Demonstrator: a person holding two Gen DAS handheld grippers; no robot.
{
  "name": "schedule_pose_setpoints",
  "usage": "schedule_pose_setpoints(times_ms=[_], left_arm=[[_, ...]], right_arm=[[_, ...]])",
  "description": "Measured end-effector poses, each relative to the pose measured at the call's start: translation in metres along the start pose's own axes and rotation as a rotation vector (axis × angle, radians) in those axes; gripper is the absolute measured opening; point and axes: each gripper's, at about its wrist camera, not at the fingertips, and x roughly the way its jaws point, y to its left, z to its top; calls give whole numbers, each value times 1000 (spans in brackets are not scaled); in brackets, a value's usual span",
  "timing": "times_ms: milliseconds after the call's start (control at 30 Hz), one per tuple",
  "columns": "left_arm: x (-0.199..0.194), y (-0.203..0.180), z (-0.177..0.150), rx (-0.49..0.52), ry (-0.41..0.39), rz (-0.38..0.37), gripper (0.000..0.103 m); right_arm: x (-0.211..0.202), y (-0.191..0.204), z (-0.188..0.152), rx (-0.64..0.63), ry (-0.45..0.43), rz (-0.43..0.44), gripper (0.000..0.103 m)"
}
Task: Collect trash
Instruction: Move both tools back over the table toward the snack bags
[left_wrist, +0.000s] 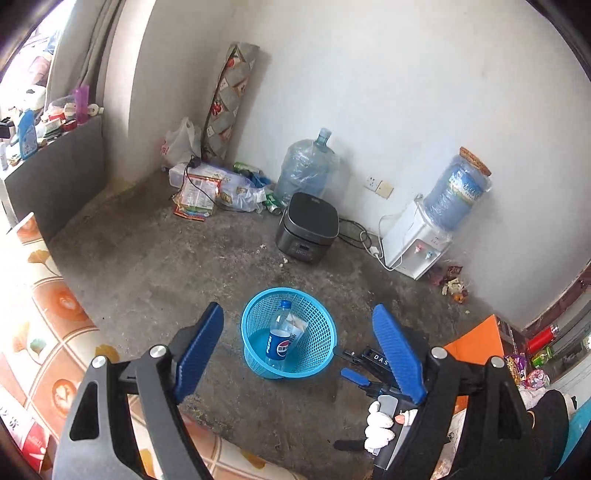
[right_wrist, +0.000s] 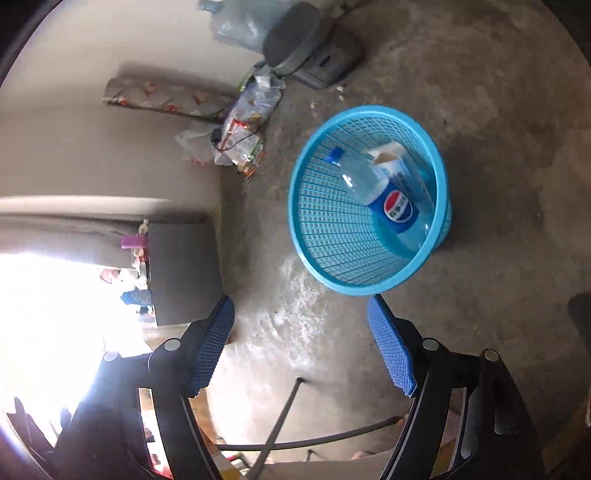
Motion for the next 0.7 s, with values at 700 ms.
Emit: schedule_pose_setpoints(times_ms=[700], left_arm=[[-259,81,-102,-77,-385,327,95]], right_arm=[[-97,214,-152,-1017,-389,-144,95]])
